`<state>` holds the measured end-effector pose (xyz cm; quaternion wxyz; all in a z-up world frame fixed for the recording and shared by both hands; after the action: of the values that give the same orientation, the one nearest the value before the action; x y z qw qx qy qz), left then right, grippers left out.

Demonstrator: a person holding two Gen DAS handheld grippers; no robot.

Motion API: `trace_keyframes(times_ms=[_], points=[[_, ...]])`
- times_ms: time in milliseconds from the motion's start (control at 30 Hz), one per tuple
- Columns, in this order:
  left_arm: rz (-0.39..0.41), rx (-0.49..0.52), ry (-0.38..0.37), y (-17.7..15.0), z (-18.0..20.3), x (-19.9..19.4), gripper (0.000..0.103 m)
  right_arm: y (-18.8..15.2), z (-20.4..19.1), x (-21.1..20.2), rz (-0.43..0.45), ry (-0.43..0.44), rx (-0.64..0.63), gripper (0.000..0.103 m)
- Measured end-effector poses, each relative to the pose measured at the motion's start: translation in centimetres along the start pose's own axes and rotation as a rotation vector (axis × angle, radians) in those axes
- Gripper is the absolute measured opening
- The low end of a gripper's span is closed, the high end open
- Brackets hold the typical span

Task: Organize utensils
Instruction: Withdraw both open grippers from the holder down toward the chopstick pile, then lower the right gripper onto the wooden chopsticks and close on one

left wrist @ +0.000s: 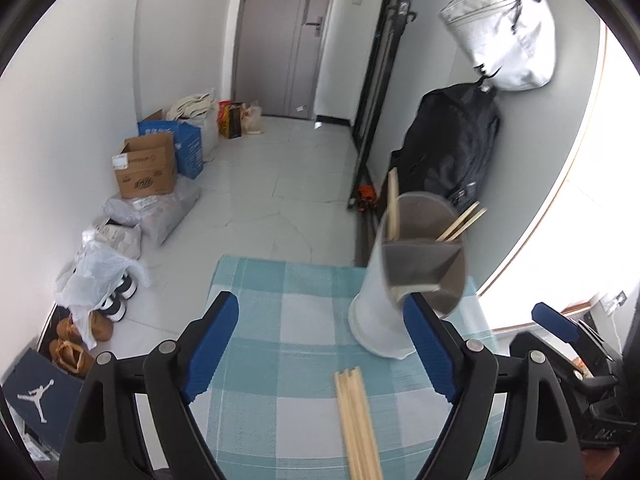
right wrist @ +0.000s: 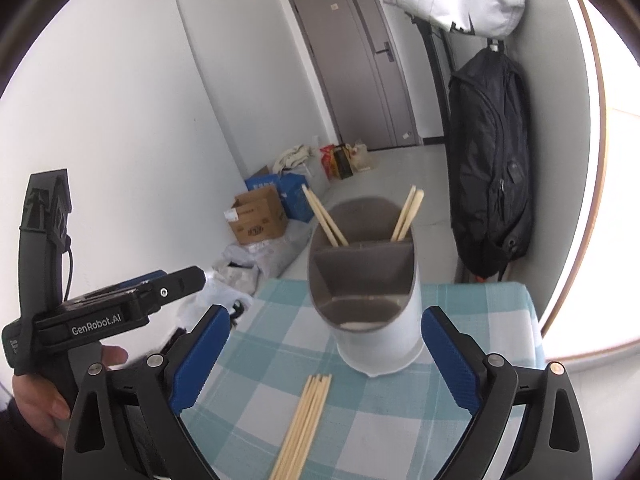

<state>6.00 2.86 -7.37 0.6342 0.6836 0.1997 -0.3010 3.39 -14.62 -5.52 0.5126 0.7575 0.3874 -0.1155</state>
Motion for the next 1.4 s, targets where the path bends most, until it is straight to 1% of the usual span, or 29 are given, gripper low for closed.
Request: trace_keyframes(times_ms=[67,100,200,300,333,367,433,467,500,567,633,700,833,900,933,1033,1133,1233,1300,1400], points=[[-0.014,-0.013,0.047,-0.9,-0.8,0.7,0.082,-1.2,0.3,1.1,-0.043,-0.022,-0.009,0.097],[-0.024,-0.016,0.052,-1.4,-1.2,1.1,0.082,-1.5,0.5,1.4,-0.056,-0.031,-0.011,0.097],[-0.052,-0.012,0.056,-2.4,-1.9,2.1,0.082,-3.3,1.2,3.6,-0.15,-0.078,-0.011,0.097],[-0.079,-0.025,0.032,-3.0,-2.5,2.8,0.082,-4.6,1.4,5.4,-0.224,-0.095,-0.009,0.091],[-0.089,-0.041,0.029,-3.3,-2.9,3.0,0.082,-5.2,1.6,6.2,-0.252,-0.113,-0.016,0.084],[-0.098,-0.048,0.028,-3.5,-3.1,3.2,0.082,-5.6,1.6,6.8,-0.275,-0.122,-0.022,0.073],[-0.122,-0.072,0.015,-3.9,-3.7,3.7,0.082,-6.8,1.8,8.3,-0.345,-0.14,-0.03,0.065],[-0.127,-0.083,0.018,-4.0,-3.9,3.8,0.082,-7.3,1.9,9.0,-0.376,-0.145,-0.027,0.053],[-0.131,-0.092,0.02,-4.2,-4.2,3.9,0.082,-7.9,1.9,9.7,-0.411,-0.136,-0.018,0.049],[-0.136,-0.098,0.019,-4.4,-4.6,4.0,0.081,-8.7,2.0,10.6,-0.443,-0.142,-0.019,0.047],[-0.134,-0.102,0.026,-4.5,-4.9,4.0,0.081,-9.3,2.1,11.2,-0.459,-0.159,-0.031,0.047],[-0.138,-0.108,0.018,-4.6,-5.1,4.0,0.082,-9.9,2.2,11.9,-0.488,-0.177,-0.047,0.043],[-0.158,-0.123,-0.003,-5.1,-5.3,4.3,0.081,-10.8,1.9,12.9,-0.525,-0.195,-0.072,0.022],[-0.163,-0.13,-0.008,-5.2,-5.4,4.3,0.082,-11.1,1.9,13.4,-0.545,-0.204,-0.081,0.02],[-0.165,-0.135,-0.011,-5.3,-5.5,4.3,0.082,-11.2,1.8,13.6,-0.549,-0.208,-0.084,0.016],[-0.164,-0.145,-0.006,-5.3,-5.9,4.2,0.082,-11.2,1.6,13.9,-0.549,-0.234,-0.101,0.015],[-0.165,-0.15,-0.008,-5.3,-6.1,4.2,0.082,-10.9,1.5,14.1,-0.551,-0.265,-0.109,0.009],[-0.174,-0.162,-0.015,-5.4,-6.3,4.3,0.082,-10.8,1.7,13.9,-0.559,-0.275,-0.101,0.009],[-0.179,-0.172,-0.022,-5.6,-6.4,4.4,0.081,-10.8,1.9,13.8,-0.562,-0.291,-0.104,0.006],[-0.187,-0.179,-0.029,-5.7,-6.4,4.4,0.082,-10.7,1.9,13.8,-0.566,-0.302,-0.11,0.006]])
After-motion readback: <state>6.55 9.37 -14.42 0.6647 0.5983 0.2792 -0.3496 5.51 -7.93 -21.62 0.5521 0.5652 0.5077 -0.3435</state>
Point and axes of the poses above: each gripper's, at about its wrist camera, not at the fingertips, and x roughly the way its jaws point, z to its right, y to its top, the point moved 7 cm from there along x, roughly the way its jaws point, and after that the axes turned 14 degrees about x, right-handed, at the moved point
